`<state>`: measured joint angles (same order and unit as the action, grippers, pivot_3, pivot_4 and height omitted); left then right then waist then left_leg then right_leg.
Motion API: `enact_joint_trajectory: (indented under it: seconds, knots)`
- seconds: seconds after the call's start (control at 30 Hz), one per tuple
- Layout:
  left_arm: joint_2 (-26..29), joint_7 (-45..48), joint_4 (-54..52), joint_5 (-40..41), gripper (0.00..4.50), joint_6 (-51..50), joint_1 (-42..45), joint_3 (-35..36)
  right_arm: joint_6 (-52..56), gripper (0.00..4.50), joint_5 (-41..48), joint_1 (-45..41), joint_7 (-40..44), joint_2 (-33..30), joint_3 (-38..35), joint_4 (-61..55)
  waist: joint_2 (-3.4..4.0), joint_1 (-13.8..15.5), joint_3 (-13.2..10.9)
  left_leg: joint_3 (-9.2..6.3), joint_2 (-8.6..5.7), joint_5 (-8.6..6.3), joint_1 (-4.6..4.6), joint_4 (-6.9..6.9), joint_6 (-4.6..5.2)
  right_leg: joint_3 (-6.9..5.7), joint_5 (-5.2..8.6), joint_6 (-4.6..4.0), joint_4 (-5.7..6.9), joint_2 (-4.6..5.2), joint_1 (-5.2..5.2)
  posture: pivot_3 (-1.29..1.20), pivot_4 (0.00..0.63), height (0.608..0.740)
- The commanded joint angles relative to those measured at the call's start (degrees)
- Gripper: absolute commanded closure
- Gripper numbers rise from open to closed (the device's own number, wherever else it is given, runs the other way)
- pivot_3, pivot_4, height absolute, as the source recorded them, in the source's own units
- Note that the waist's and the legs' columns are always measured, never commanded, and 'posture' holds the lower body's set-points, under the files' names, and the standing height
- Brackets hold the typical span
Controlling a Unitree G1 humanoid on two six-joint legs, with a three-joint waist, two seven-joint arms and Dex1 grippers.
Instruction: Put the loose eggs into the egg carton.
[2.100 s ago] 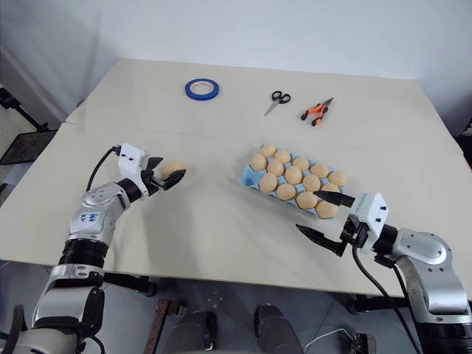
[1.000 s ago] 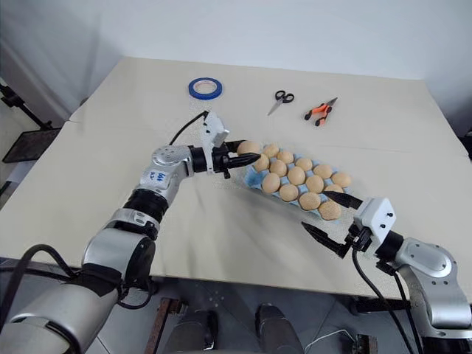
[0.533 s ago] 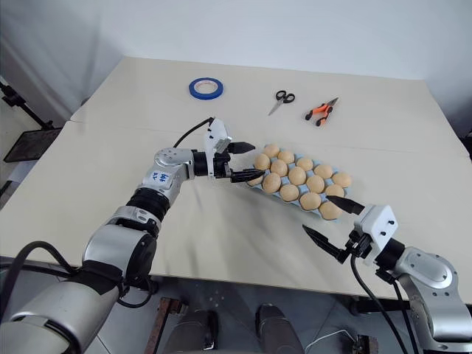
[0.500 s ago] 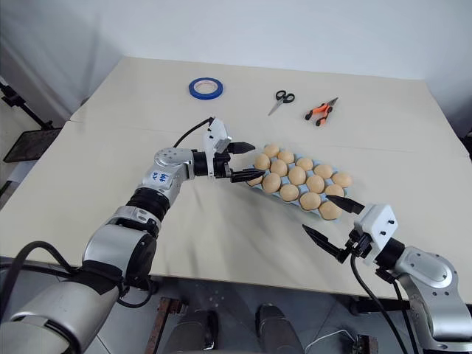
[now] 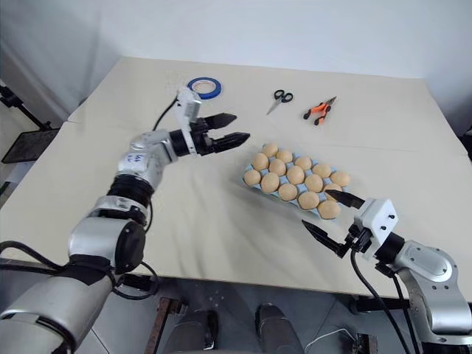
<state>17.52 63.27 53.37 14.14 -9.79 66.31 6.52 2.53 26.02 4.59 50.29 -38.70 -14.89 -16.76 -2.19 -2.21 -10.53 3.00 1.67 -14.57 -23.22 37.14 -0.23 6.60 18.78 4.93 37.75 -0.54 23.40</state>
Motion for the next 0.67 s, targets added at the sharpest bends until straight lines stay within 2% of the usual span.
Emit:
enact_joint_trajectory:
  seconds: [0.03, 0.17, 0.37, 0.5, 0.67]
  knots:
    - [5.34, 7.56, -8.94, 3.33, 0.05, -3.68, -4.27, 0.64, -0.53, 0.00, 1.82, -1.56, 2.25, -2.39, -3.53, 0.95, 0.03, -0.29, -0.02, 0.03, 0.01, 0.01, 0.03, 0.00, -0.01, 0.01, 0.00, 0.00, 0.02, 0.01, 0.00, 0.00, 0.150, 0.740]
    - [13.74, 12.86, -17.92, 4.48, 0.05, -6.02, -12.26, 0.88, -0.31, 0.00, 3.38, -4.26, 5.77, -5.19, -5.48, 4.54, 0.05, -0.93, -0.03, 0.01, 0.04, 0.03, 0.05, 0.02, -0.01, 0.00, 0.01, -0.02, 0.09, 0.05, -0.01, 0.00, 0.150, 0.740]
    - [20.10, 14.59, -27.19, 5.49, 0.05, -3.39, -24.44, 2.71, -1.69, 0.00, 3.52, -4.56, 13.54, -8.50, -5.85, 11.04, 0.05, -0.64, -0.03, -0.15, 0.03, 0.05, 0.04, 0.06, 0.02, 0.04, 0.02, -0.04, 0.08, 0.27, -0.07, 0.00, 0.150, 0.740]
    - [21.63, 16.54, -30.67, 6.30, 0.05, -2.21, -31.31, 2.28, -2.15, 0.00, 2.92, -6.18, 16.46, -9.87, -5.61, 15.49, 0.05, -0.62, -0.03, -0.20, 0.00, 0.06, 0.04, 0.04, 0.04, 0.00, 0.03, -0.06, 0.01, 0.38, -0.14, 0.00, 0.150, 0.740]
    - [21.81, 16.28, -32.61, 7.52, 0.05, -3.57, -32.10, 2.53, -1.78, 0.00, 2.32, -8.42, 17.12, -10.16, -5.18, 17.04, 0.05, -0.68, -0.03, -0.21, 0.01, 0.11, 0.05, 0.07, 0.12, -0.06, 0.02, -0.07, 0.06, 0.42, -0.14, 0.00, 0.150, 0.740]
